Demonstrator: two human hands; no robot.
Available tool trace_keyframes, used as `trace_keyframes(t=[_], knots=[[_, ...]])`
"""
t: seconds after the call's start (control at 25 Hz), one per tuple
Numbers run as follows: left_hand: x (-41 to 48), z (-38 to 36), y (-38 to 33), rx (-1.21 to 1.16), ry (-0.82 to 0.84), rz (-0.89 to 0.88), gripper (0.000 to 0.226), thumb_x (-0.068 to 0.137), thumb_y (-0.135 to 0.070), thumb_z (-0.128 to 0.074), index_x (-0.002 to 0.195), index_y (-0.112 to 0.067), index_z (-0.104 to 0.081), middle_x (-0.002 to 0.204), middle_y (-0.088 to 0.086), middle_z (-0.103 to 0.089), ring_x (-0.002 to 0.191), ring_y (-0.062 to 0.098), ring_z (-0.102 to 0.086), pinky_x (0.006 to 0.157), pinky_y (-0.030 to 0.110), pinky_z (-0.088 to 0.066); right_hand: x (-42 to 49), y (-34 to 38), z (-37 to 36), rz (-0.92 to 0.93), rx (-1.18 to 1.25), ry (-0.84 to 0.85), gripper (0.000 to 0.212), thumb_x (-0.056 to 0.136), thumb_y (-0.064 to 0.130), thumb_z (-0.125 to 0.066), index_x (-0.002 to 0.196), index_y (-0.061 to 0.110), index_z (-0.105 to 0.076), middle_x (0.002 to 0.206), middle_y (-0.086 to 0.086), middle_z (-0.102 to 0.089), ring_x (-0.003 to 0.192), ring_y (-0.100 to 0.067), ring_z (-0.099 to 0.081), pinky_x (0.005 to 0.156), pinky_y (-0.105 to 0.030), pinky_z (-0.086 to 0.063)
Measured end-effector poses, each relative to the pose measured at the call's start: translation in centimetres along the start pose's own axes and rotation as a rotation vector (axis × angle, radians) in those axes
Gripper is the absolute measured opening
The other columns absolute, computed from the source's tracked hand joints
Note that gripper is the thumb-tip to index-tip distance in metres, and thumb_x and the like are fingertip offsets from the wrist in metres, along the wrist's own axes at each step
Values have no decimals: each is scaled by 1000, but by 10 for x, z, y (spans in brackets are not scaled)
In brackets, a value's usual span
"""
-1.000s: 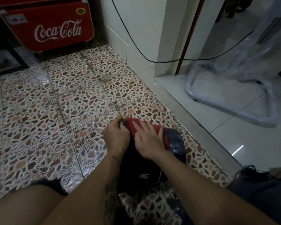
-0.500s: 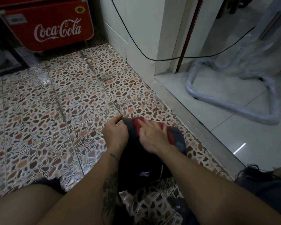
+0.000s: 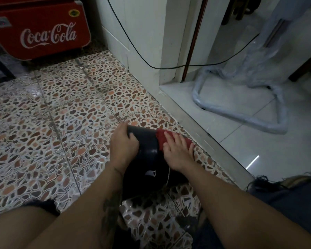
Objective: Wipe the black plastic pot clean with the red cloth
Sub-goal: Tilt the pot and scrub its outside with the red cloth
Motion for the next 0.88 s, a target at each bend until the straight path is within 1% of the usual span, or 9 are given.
trace_keyframes(t=[0.12, 0.2, 0.28, 0.36, 0.44, 0.56, 0.72, 0.8, 0.88], knots=[[-29, -2, 9, 173, 20, -299, 57, 97, -9, -41, 153, -15, -32, 163, -5, -25, 138, 22, -40, 107, 36, -36, 24, 11, 17, -85, 15, 49, 61, 102, 43, -11, 163, 36, -8, 173, 2, -2, 158, -22, 5, 120, -63, 12], [-25, -2, 15, 161, 4, -302, 61, 94, 0, -40, 153, -11, -32, 163, -4, -24, 140, 23, -38, 108, 33, -35, 18, 21, 12, -31, -1, 26, 63, 101, 43, -12, 163, 35, -7, 173, 2, 0, 158, -23, 6, 121, -61, 13], [-16, -2, 13, 148, 13, -259, 65, 90, 4, -40, 153, -10, -33, 163, -1, -26, 143, 22, -34, 112, 31, -29, -12, 28, -11, 155, -30, -50, 66, 98, 48, -12, 162, 39, 0, 173, 3, 7, 157, -21, 12, 120, -57, 17], [-7, -4, 8, 147, 31, -251, 65, 89, 3, -41, 153, -10, -33, 163, -1, -25, 144, 21, -32, 111, 28, -25, -42, 28, -32, 338, -73, -99, 68, 97, 50, -15, 159, 45, 12, 171, 6, 19, 154, -18, 24, 119, -53, 22], [-3, -6, 7, 174, 24, -244, 60, 93, -3, -41, 153, -11, -33, 163, -2, -24, 144, 22, -32, 112, 31, -27, -47, 17, -36, 380, -104, -108, 68, 99, 49, -19, 156, 49, 18, 169, 7, 24, 152, -16, 30, 119, -53, 22], [-5, -5, 13, 207, -31, -205, 50, 101, -20, -40, 150, -12, -37, 162, -1, -26, 142, 26, -32, 116, 41, -28, -30, -13, -21, 168, -88, -125, 64, 102, 51, -16, 157, 47, 15, 170, 4, 20, 154, -18, 25, 121, -59, 16], [-1, -8, 15, 198, -53, -200, 50, 102, -25, -37, 151, -14, -36, 162, -3, -26, 141, 21, -34, 114, 38, -28, 9, -23, 2, -112, -52, -81, 62, 101, 52, -11, 162, 40, -2, 173, 1, -1, 157, -24, 3, 121, -63, 8], [2, -11, 14, 173, -56, -189, 49, 103, -23, -36, 151, -14, -36, 162, -3, -27, 138, 22, -39, 110, 35, -32, 31, -9, 11, -189, -26, -76, 64, 100, 50, -12, 162, 34, -11, 172, -1, -10, 156, -28, -5, 121, -65, 3], [11, -12, 14, 159, -60, -164, 48, 103, -21, -36, 151, -13, -37, 161, -1, -29, 137, 23, -41, 109, 34, -33, 44, 10, 14, -180, -25, -79, 65, 100, 47, -12, 162, 30, -16, 171, -2, -14, 156, -29, -4, 121, -65, 2]])
Point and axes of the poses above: each hand's wrist, its own x-axis towards the middle knuckle, its own z-axis out of the back of the hand, y = z × x, the point moved 1 cm from there along x, towards the middle knuckle
